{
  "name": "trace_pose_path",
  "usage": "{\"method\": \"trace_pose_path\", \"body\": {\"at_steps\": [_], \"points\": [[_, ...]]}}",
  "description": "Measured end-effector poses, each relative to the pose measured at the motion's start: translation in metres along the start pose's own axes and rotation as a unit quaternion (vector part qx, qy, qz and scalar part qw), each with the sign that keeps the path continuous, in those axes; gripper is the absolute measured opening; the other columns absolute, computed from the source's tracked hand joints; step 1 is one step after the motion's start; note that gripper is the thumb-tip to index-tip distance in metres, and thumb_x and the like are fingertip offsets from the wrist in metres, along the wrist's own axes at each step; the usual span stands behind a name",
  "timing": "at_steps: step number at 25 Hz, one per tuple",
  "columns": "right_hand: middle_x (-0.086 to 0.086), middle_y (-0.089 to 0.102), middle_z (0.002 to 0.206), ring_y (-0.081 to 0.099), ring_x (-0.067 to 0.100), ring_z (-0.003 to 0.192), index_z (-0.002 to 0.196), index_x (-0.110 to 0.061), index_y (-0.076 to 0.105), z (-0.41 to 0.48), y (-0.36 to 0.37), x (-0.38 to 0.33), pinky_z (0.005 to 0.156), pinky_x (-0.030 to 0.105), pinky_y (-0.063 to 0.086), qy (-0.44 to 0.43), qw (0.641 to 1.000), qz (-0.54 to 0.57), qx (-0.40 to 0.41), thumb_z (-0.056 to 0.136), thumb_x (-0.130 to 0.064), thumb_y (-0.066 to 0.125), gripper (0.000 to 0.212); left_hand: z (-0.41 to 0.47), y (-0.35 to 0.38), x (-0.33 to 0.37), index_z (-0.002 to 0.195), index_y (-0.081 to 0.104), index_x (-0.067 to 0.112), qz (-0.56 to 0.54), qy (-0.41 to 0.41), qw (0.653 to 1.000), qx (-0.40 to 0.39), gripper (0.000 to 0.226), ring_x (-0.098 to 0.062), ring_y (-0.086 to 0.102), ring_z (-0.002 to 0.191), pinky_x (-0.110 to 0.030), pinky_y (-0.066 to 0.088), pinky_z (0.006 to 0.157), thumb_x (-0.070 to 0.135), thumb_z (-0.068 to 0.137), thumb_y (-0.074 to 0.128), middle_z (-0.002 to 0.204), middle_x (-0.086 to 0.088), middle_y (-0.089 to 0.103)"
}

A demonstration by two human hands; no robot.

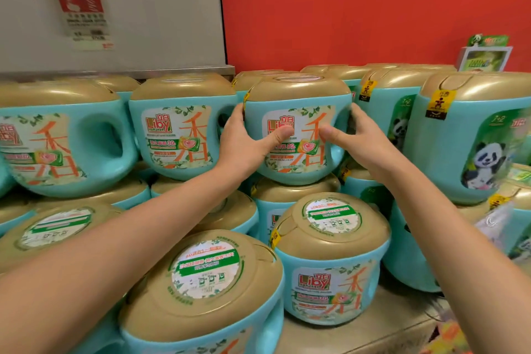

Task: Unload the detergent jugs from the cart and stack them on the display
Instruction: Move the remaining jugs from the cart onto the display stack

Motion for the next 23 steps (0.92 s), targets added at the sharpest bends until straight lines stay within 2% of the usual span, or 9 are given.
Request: {"method": "trace_pose_path", "body": {"at_steps": [4, 6, 8, 10, 12, 14, 16, 21, 23], "points": [[-0.01, 0.054, 0.137, 0.052, 0.006, 0.123, 0.14, -0.026, 0.04, -0.004, 0.0, 0.001, 0.103, 0.03, 0.043, -0.006, 1.0, -0.018, 0.018, 0.073, -0.051, 0.069, 0.078, 0.001, 0.0, -0.008, 0.142, 0.034, 0.023, 0.01, -0.006, 1.0, -0.015, 0.108, -0.014, 0.049, 0.127, -0.038, 0.044, 0.107, 0.051, 0.052, 0.088, 0.141, 0.004, 0.05], [-0.01, 0.052, 0.139, 0.049, 0.009, 0.125, 0.142, -0.025, 0.036, -0.007, 0.003, 0.002, 0.103, 0.032, 0.042, -0.004, 0.998, -0.03, 0.047, 0.069, -0.057, 0.07, 0.087, -0.003, -0.001, -0.012, 0.141, 0.029, 0.022, 0.02, -0.015, 1.0, -0.01, 0.113, -0.008, 0.045, 0.125, -0.026, 0.04, 0.101, 0.056, 0.049, 0.085, 0.145, 0.004, 0.045], [-0.007, 0.05, 0.14, 0.048, 0.009, 0.124, 0.143, -0.022, 0.033, -0.01, 0.004, 0.003, 0.1, 0.03, 0.042, -0.003, 0.995, -0.046, 0.084, 0.071, -0.056, 0.073, 0.089, -0.006, -0.001, -0.011, 0.138, 0.03, 0.022, 0.019, -0.019, 1.0, -0.009, 0.112, -0.004, 0.042, 0.119, -0.021, 0.037, 0.094, 0.061, 0.046, 0.081, 0.146, 0.003, 0.045], [-0.005, 0.05, 0.139, 0.048, 0.01, 0.123, 0.143, -0.021, 0.033, -0.012, 0.004, 0.004, 0.099, 0.03, 0.041, -0.01, 0.992, -0.062, 0.11, 0.073, -0.055, 0.074, 0.088, -0.007, -0.002, -0.009, 0.137, 0.031, 0.022, 0.007, -0.023, 1.0, -0.014, 0.112, -0.008, 0.045, 0.124, -0.024, 0.04, 0.1, 0.062, 0.044, 0.079, 0.146, 0.002, 0.046], [-0.003, 0.049, 0.14, 0.047, 0.012, 0.124, 0.142, -0.022, 0.035, -0.015, 0.004, 0.004, 0.098, 0.029, 0.04, -0.019, 0.99, -0.069, 0.119, 0.073, -0.055, 0.073, 0.085, -0.009, -0.002, -0.007, 0.137, 0.032, 0.022, -0.002, -0.025, 1.0, -0.013, 0.112, -0.014, 0.047, 0.129, -0.036, 0.043, 0.107, 0.062, 0.043, 0.079, 0.146, 0.001, 0.046], [-0.003, 0.05, 0.139, 0.047, 0.01, 0.122, 0.142, -0.022, 0.037, -0.018, 0.004, 0.003, 0.094, 0.025, 0.039, -0.025, 0.99, -0.07, 0.123, 0.075, -0.054, 0.072, 0.082, -0.012, -0.002, -0.006, 0.138, 0.034, 0.022, -0.007, -0.027, 1.0, -0.011, 0.112, -0.018, 0.048, 0.13, -0.044, 0.045, 0.106, 0.061, 0.043, 0.08, 0.145, 0.0, 0.046], [-0.004, 0.051, 0.139, 0.048, 0.009, 0.12, 0.142, -0.022, 0.037, -0.018, 0.004, 0.003, 0.092, 0.025, 0.039, -0.026, 0.989, -0.075, 0.121, 0.077, -0.054, 0.071, 0.08, -0.014, -0.002, -0.005, 0.137, 0.034, 0.022, -0.004, -0.029, 1.0, -0.003, 0.112, -0.019, 0.049, 0.128, -0.045, 0.047, 0.104, 0.061, 0.042, 0.08, 0.143, 0.0, 0.047], [-0.003, 0.044, 0.148, 0.042, 0.015, 0.133, 0.149, -0.022, 0.029, -0.017, 0.009, 0.003, 0.102, 0.029, 0.035, -0.014, 0.99, -0.077, 0.115, 0.081, -0.053, 0.067, 0.084, -0.019, 0.0, -0.004, 0.138, 0.035, 0.023, 0.022, -0.034, 0.999, 0.028, 0.112, -0.018, 0.051, 0.124, -0.037, 0.049, 0.098, 0.063, 0.043, 0.078, 0.14, 0.0, 0.05], [-0.002, 0.04, 0.151, 0.04, 0.017, 0.136, 0.152, -0.023, 0.023, -0.014, 0.009, 0.002, 0.109, 0.035, 0.035, -0.002, 0.992, -0.078, 0.096, 0.083, -0.053, 0.065, 0.086, -0.022, 0.001, -0.004, 0.139, 0.035, 0.025, 0.04, -0.037, 0.998, 0.043, 0.112, -0.018, 0.052, 0.122, -0.04, 0.05, 0.097, 0.066, 0.044, 0.077, 0.14, 0.0, 0.05]]}}
Point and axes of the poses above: each hand's wrist, its own z-axis towards the middle knuckle, its own y-axis out of the palm, x = y × z, the point moved 1 cm from there along z, towards the middle knuckle
